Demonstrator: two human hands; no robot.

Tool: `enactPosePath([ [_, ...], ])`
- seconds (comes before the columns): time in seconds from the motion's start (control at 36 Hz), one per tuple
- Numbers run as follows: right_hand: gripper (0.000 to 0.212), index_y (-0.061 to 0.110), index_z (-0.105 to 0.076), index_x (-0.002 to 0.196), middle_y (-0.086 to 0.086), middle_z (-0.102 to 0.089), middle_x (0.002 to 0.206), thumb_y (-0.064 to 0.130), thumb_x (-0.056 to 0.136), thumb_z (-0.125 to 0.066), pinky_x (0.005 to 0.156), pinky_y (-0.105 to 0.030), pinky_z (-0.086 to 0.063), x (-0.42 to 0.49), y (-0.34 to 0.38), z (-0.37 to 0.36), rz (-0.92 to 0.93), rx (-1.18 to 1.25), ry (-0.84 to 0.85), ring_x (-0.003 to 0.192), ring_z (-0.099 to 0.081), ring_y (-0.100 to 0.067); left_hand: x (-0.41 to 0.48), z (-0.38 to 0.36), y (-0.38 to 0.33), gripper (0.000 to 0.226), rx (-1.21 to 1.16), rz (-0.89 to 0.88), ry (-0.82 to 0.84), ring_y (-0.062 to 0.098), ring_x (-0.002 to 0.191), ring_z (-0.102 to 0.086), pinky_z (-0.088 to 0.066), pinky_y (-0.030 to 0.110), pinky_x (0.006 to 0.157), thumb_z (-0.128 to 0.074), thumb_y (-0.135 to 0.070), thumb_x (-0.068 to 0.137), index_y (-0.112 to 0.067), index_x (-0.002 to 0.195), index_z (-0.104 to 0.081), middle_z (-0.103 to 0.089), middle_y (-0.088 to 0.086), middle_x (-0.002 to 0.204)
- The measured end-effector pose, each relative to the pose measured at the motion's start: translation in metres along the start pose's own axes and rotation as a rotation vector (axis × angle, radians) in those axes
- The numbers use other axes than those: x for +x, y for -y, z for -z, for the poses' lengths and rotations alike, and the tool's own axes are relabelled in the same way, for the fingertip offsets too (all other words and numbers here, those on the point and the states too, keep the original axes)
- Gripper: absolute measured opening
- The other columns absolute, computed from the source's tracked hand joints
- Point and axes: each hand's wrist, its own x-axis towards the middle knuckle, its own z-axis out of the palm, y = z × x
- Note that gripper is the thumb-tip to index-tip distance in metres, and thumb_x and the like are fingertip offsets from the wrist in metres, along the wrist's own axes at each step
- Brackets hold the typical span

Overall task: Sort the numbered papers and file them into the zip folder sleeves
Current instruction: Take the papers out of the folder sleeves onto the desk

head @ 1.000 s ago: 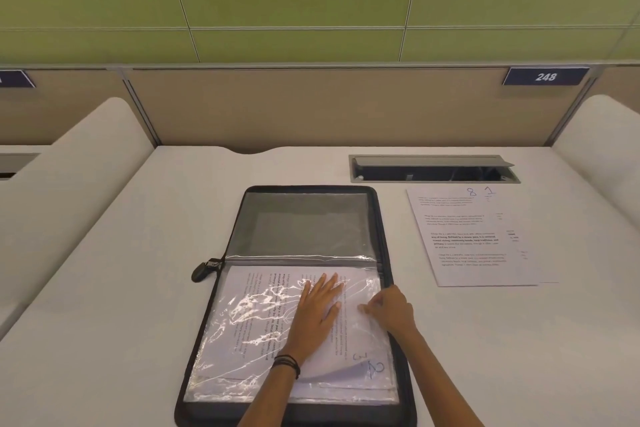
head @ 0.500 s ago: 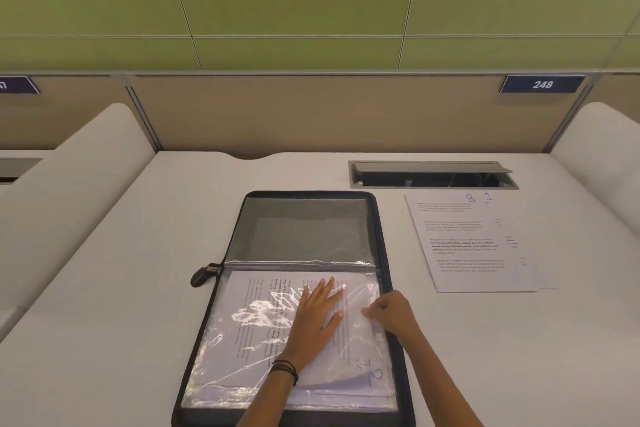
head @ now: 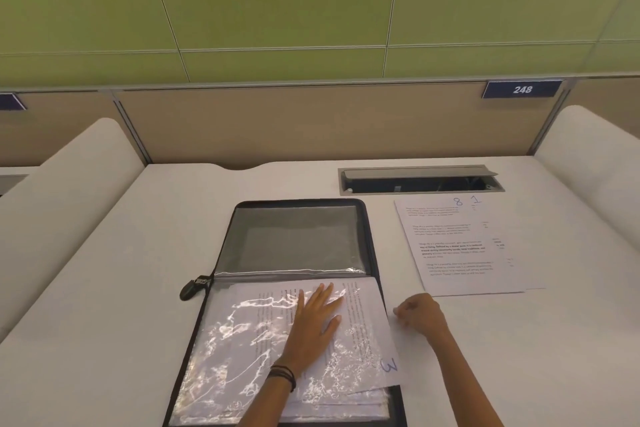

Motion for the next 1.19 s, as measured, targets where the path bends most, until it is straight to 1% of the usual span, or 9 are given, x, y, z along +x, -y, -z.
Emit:
enactPosePath([
  [0.19,0.022,0.017,-0.065,0.064,0.006,-0.066,0.061,0.021,0.086,-0.065,0.046,-0.014,-0.042,-0.008,0.007,-0.004,0.034,0.075,0.064,0.051,-0.057,-0.007,0.01,-0.007,-0.018,0.044,-0.036,0.0,0.023,0.003,0.143,0.0,0.024,0.028,0.11,-0.032,-0.038,0.098,-0.031,0.141,-0.039,-0.011,-0.015,0.152],
  [0.31,0.024,0.02,-0.063,0.059,0.002,-0.064,0.066,0.014,0.079,-0.074,0.069,-0.025,-0.051,-0.009,0.004,-0.011,0.054,0.112,0.08,0.072,-0.064,-0.018,0.013,-0.013,-0.021,0.065,-0.032,-0.014,0.031,0.001,0.143,0.002,0.024,0.028,0.111,-0.008,-0.066,0.09,-0.035,0.142,-0.032,-0.007,-0.018,0.151],
  [0.42,0.023,0.017,-0.062,0.06,0.0,-0.065,0.068,0.013,0.08,-0.072,0.065,-0.022,-0.05,-0.008,0.001,-0.01,0.053,0.096,0.114,0.069,-0.063,-0.016,0.018,-0.011,-0.024,0.081,-0.035,-0.011,0.039,0.0,0.142,0.003,0.027,0.025,0.108,0.006,-0.074,0.079,-0.037,0.142,-0.028,-0.007,-0.018,0.151],
  [0.5,0.021,0.014,-0.062,0.062,-0.001,-0.064,0.068,0.013,0.082,-0.07,0.061,-0.019,-0.048,-0.006,-0.004,-0.003,0.056,0.077,0.099,0.066,-0.061,-0.013,0.023,-0.005,-0.027,0.068,-0.019,0.002,0.058,-0.001,0.14,0.0,0.028,0.022,0.106,-0.008,-0.068,0.089,-0.033,0.143,-0.029,-0.011,-0.015,0.152],
  [0.56,0.021,0.014,-0.061,0.063,0.001,-0.062,0.067,0.014,0.083,-0.069,0.056,-0.014,-0.042,-0.006,-0.009,0.003,0.06,0.049,0.074,0.064,-0.059,-0.011,0.027,-0.001,-0.03,0.046,-0.039,0.032,0.076,0.0,0.141,-0.005,0.023,0.025,0.11,-0.029,-0.045,0.1,-0.03,0.144,-0.032,-0.015,-0.012,0.154],
  [0.64,0.02,0.014,-0.06,0.065,0.0,-0.062,0.069,0.014,0.084,-0.067,0.057,-0.016,-0.041,-0.005,-0.019,0.015,0.054,0.023,0.025,0.067,-0.059,-0.013,0.036,0.006,-0.035,0.044,-0.064,0.033,0.115,0.008,0.144,-0.013,0.009,0.032,0.118,-0.037,-0.03,0.102,-0.024,0.145,-0.033,-0.02,-0.007,0.155],
  [0.81,0.018,0.015,-0.058,0.07,0.002,-0.059,0.073,0.009,0.087,-0.06,0.058,-0.018,-0.038,-0.007,-0.042,0.038,0.04,0.007,-0.099,0.072,-0.055,-0.014,0.057,0.015,-0.047,0.048,-0.096,0.035,0.23,0.017,0.144,-0.019,-0.014,0.026,0.114,-0.041,-0.027,0.101,-0.023,0.147,-0.027,-0.024,-0.004,0.155],
  [1.0,0.008,0.006,-0.062,0.085,-0.003,-0.059,0.082,0.006,0.089,-0.056,0.059,-0.019,-0.035,-0.013,-0.07,0.062,0.048,0.048,-0.304,0.076,-0.054,-0.019,0.089,0.013,-0.074,0.046,0.006,-0.018,0.325,0.019,0.137,-0.032,-0.023,0.024,0.109,-0.04,-0.026,0.101,-0.012,0.144,-0.033,-0.034,0.004,0.15],
  [1.19,0.012,0.011,-0.059,0.08,-0.002,-0.06,0.078,0.003,0.088,-0.057,0.059,-0.012,-0.034,-0.022,-0.092,0.094,0.066,0.13,-0.468,0.073,-0.055,-0.018,0.112,0.006,-0.09,0.046,-0.016,0.02,0.388,0.019,0.127,-0.047,-0.034,0.027,0.105,-0.048,-0.033,0.098,-0.015,0.14,-0.043,-0.048,0.004,0.141],
])
